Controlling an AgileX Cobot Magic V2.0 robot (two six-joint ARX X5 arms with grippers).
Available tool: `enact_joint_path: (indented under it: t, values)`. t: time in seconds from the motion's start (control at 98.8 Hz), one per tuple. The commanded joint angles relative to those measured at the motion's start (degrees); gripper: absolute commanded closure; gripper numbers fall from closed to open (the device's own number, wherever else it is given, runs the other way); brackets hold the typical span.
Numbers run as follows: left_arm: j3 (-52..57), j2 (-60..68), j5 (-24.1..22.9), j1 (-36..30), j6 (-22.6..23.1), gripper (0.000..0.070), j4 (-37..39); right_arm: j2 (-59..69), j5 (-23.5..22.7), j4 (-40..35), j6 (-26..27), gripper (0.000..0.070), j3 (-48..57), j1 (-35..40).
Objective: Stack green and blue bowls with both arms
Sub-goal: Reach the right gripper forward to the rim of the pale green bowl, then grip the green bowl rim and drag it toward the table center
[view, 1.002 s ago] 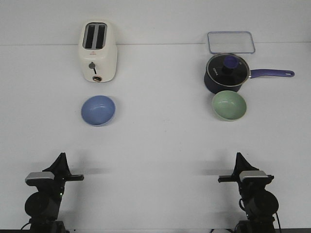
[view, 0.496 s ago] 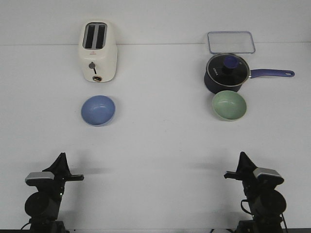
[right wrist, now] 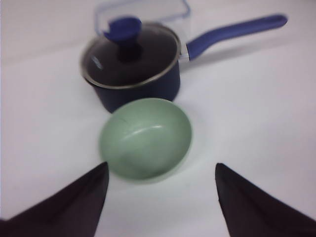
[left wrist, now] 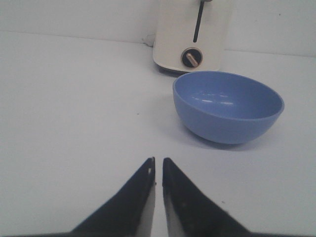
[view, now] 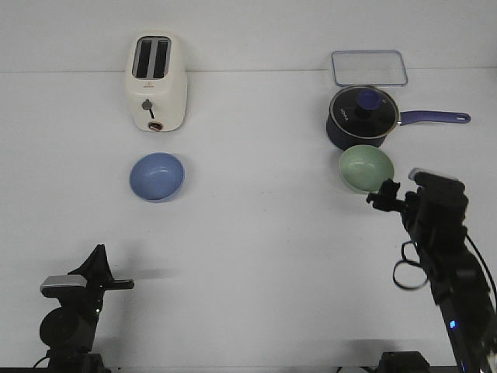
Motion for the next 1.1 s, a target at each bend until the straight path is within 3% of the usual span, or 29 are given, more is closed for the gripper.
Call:
enact_joint_path:
  t: [0.0, 0.091, 0.101, 0.415, 0.668, 0.86, 0.961, 0.971, 1.093]
  values:
    - [-1.14, -0.07, 0.15, 0.00, 0.74, 0.0687, 0.87, 8.61, 0.02, -0.87, -1.62, 0.0249, 3.80, -1.18]
    - [-1.14, -0.07, 0.15, 0.00, 0.74, 0.0687, 0.87, 17.84, -0.96, -1.55, -2.54, 0.0249, 8.37, -2.82]
    - [-1.14, -0.07, 0.15, 0.00, 0.74, 0.0687, 0.87, 29.11, -3.19, -1.66, -3.69, 0.0249, 13.60, -5.14]
    - [-1.14, -0.07, 0.15, 0.00, 0.74, 0.0687, 0.87, 42.18, -8.94, 4.02, -3.41, 0.0272, 16.68, -7.93]
    - [-1.14, -0.07, 0.15, 0.00, 0.74, 0.0687, 0.87, 43.47, -9.20, 5.62, -2.86, 0.0697, 16.66, -7.91]
    - [-1.14, -0.07, 0.15, 0.00, 0.74, 0.0687, 0.85, 41.90, -10.12, 4.28, -1.88, 0.0700, 16.66, -8.09]
    - [-1.14, -0.07, 0.15, 0.00, 0.74, 0.0687, 0.87, 38.14, -13.92, 2.95, -1.90, 0.0700, 16.63, -8.50]
    - [-1.14, -0.07, 0.15, 0.00, 0.76, 0.0687, 0.87, 35.91, -15.89, 1.99, -1.90, 0.0700, 16.63, -8.50]
    - [-1.14, -0.07, 0.15, 0.00, 0.76, 0.0687, 0.87, 28.72, -19.28, -1.66, -1.90, 0.0700, 15.28, -7.56]
